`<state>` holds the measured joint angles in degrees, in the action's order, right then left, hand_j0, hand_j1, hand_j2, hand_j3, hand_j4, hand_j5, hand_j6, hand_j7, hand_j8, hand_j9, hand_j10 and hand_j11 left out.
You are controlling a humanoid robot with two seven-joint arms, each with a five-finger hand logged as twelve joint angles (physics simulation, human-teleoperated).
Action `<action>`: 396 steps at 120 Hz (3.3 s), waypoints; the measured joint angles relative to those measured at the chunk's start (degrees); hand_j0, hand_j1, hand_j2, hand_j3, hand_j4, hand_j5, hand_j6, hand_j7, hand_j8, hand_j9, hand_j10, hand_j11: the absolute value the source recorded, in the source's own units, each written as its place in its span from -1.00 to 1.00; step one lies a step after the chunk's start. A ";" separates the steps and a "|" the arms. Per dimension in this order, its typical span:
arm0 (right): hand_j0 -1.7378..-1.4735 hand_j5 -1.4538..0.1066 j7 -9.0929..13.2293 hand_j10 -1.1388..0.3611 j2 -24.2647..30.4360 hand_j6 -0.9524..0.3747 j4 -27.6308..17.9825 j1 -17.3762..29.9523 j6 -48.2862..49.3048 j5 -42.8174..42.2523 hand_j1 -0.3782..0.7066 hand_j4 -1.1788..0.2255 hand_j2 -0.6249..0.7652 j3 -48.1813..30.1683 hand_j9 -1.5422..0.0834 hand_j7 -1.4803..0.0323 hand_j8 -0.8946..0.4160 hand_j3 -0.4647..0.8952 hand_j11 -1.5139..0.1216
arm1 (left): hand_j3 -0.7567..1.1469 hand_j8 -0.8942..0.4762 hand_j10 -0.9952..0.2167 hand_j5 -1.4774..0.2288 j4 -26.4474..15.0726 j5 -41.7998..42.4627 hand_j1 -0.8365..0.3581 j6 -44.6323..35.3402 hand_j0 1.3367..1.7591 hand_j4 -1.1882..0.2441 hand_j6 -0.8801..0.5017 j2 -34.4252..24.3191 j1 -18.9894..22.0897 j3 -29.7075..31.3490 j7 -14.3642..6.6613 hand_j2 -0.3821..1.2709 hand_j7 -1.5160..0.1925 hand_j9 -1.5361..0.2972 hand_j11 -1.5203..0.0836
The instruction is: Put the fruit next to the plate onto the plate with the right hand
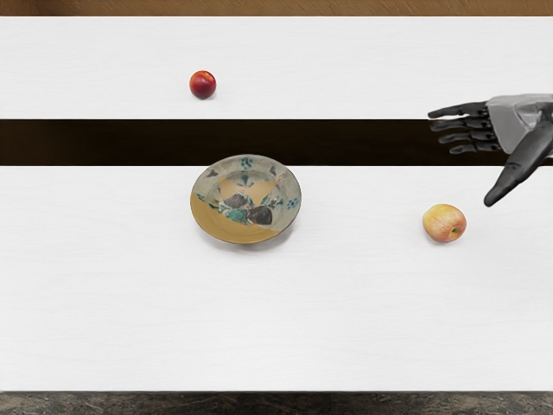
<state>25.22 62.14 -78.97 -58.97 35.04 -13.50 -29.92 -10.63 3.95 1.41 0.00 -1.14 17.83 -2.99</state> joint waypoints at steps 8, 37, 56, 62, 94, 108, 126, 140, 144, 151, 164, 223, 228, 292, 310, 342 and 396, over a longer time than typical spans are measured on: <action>-0.40 0.76 0.02 0.44 -0.44 0.34 0.01 0.01 0.00 -0.80 -0.82 0.59 -0.12 -0.04 0.80 0.85 0.27 -0.32 0.76 | -0.21 -0.03 0.26 0.38 0.00 0.00 0.52 0.00 0.52 0.34 -0.06 0.00 0.00 0.00 0.00 -0.48 0.42 0.35 0.52; -0.40 0.78 2.83 0.45 -2.22 0.35 -1.66 -0.36 -0.01 -7.86 -0.84 0.60 -0.11 -0.49 0.82 0.87 0.28 -0.32 0.77 | -0.21 -0.03 0.26 0.38 0.00 0.00 0.52 0.00 0.52 0.34 -0.06 0.00 0.00 0.00 0.00 -0.48 0.42 0.35 0.52; -0.40 0.78 6.05 0.45 -4.56 0.36 -4.39 -0.37 -1.27 -21.51 -0.84 0.61 -0.11 -0.25 0.82 0.88 0.29 -0.32 0.78 | -0.21 -0.03 0.26 0.38 0.00 0.00 0.52 0.00 0.52 0.34 -0.06 0.00 0.00 0.00 0.00 -0.48 0.42 0.35 0.52; -0.40 0.78 7.46 0.45 -5.61 0.36 -4.83 -0.24 -3.04 -24.65 -0.85 0.61 -0.11 0.06 0.82 0.88 0.29 -0.32 0.78 | -0.21 -0.03 0.26 0.38 0.00 0.00 0.52 0.00 0.52 0.34 -0.06 0.00 0.00 0.00 0.00 -0.48 0.42 0.35 0.52; -0.40 0.79 9.57 0.45 -8.49 0.36 -7.70 2.57 -17.19 -34.04 -0.85 0.61 -0.11 3.16 0.83 0.88 0.29 -0.32 0.78 | -0.21 -0.03 0.26 0.38 0.00 0.00 0.52 0.00 0.52 0.34 -0.06 0.00 0.00 0.00 0.00 -0.48 0.42 0.35 0.52; -0.40 0.79 9.59 0.45 -11.08 0.36 -8.11 5.40 -24.10 -39.09 -0.85 0.61 -0.11 4.18 0.83 0.88 0.29 -0.32 0.78 | -0.21 -0.03 0.26 0.38 0.00 0.00 0.52 0.00 0.52 0.34 -0.06 0.00 0.00 0.00 0.00 -0.48 0.42 0.35 0.52; -0.40 0.79 9.32 0.45 -14.97 0.36 -8.07 8.22 -31.32 -44.75 -0.85 0.61 -0.11 4.67 0.83 0.88 0.29 -0.32 0.78 | -0.21 -0.03 0.26 0.38 0.00 0.00 0.52 0.00 0.52 0.34 -0.06 0.00 0.00 0.00 -0.01 -0.48 0.42 0.35 0.52; -0.40 0.79 9.24 0.45 -15.65 0.36 -7.73 9.97 -33.59 -46.08 -0.85 0.61 -0.11 5.11 0.83 0.88 0.29 -0.32 0.78 | -0.21 -0.03 0.26 0.38 0.00 0.00 0.52 0.00 0.52 0.34 -0.06 0.00 0.00 0.00 0.00 -0.48 0.42 0.35 0.52; -0.40 0.79 9.21 0.45 -15.50 0.35 -7.67 10.36 -33.89 -46.26 -0.85 0.61 -0.11 5.24 0.82 0.88 0.29 -0.32 0.78 | -0.21 -0.03 0.26 0.38 0.00 0.00 0.52 0.00 0.52 0.34 -0.06 0.00 0.00 0.00 0.00 -0.48 0.42 0.35 0.52; -0.40 0.78 9.15 0.45 -15.24 0.35 -7.57 11.05 -34.29 -46.47 -0.84 0.60 -0.11 5.39 0.82 0.87 0.28 -0.32 0.77 | -0.21 -0.03 0.26 0.38 0.00 0.00 0.52 0.00 0.52 0.34 -0.06 0.00 0.00 0.00 0.00 -0.48 0.42 0.35 0.52; -0.40 0.73 9.08 0.41 -15.10 0.31 -7.19 12.10 -35.34 -46.65 -0.78 0.56 -0.12 5.55 0.77 0.82 0.24 -0.32 0.73 | -0.21 -0.03 0.26 0.38 0.00 0.00 0.52 0.00 0.52 0.34 -0.06 0.00 0.00 0.00 -0.01 -0.48 0.42 0.35 0.52; -0.40 0.42 5.90 0.16 -15.66 0.02 -5.91 14.25 -37.89 -46.72 -0.36 0.29 -0.17 5.61 0.47 0.50 -0.05 -0.32 0.42 | -0.21 -0.03 0.26 0.38 0.00 0.00 0.52 0.00 0.52 0.34 -0.06 0.00 0.00 0.00 0.00 -0.48 0.42 0.35 0.52; -0.40 0.41 5.67 0.15 -15.74 0.01 -5.92 14.35 -37.99 -46.73 -0.35 0.28 -0.15 5.61 0.46 0.49 -0.06 -0.32 0.42 | -0.21 -0.03 0.26 0.38 0.00 0.00 0.52 0.00 0.52 0.34 -0.06 0.00 0.00 0.00 0.00 -0.48 0.42 0.35 0.52; -0.39 0.14 5.19 -0.03 -15.88 -0.21 -6.35 15.78 -38.17 -46.61 -0.04 0.09 -0.18 5.53 0.20 0.23 -0.27 -0.32 0.16 | -0.21 -0.03 0.26 0.38 0.00 0.00 0.52 0.00 0.52 0.34 -0.06 0.00 0.00 -0.01 0.00 -0.48 0.42 0.35 0.52; -0.39 0.07 5.13 -0.10 -15.78 -0.19 -6.37 15.83 -38.19 -46.04 0.01 0.01 -0.07 5.21 0.13 0.15 -0.26 -0.32 0.09 | -0.21 -0.03 0.26 0.38 0.00 0.00 0.52 0.00 0.52 0.34 -0.06 0.00 0.00 0.00 0.00 -0.48 0.42 0.35 0.52; -0.39 0.03 2.71 -0.14 -15.39 -0.22 -6.16 15.79 -37.98 -43.71 0.02 -0.03 0.02 4.90 0.10 0.10 -0.29 -0.32 0.06 | -0.21 -0.03 0.26 0.38 0.00 0.00 0.52 0.00 0.52 0.34 -0.06 0.00 0.00 0.00 0.00 -0.48 0.42 0.35 0.52; -0.39 0.02 1.97 -0.16 -15.43 -0.24 -5.09 15.09 -37.45 -38.48 0.02 -0.04 0.06 2.60 0.09 0.09 -0.30 -0.32 0.05 | -0.21 -0.03 0.26 0.38 0.00 0.00 0.52 0.00 0.52 0.34 -0.06 0.00 0.00 0.00 0.00 -0.48 0.42 0.35 0.52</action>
<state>27.19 46.71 -84.06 -43.88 -2.40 -51.98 -27.32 -10.63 3.95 1.41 0.00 -1.14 17.83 -2.99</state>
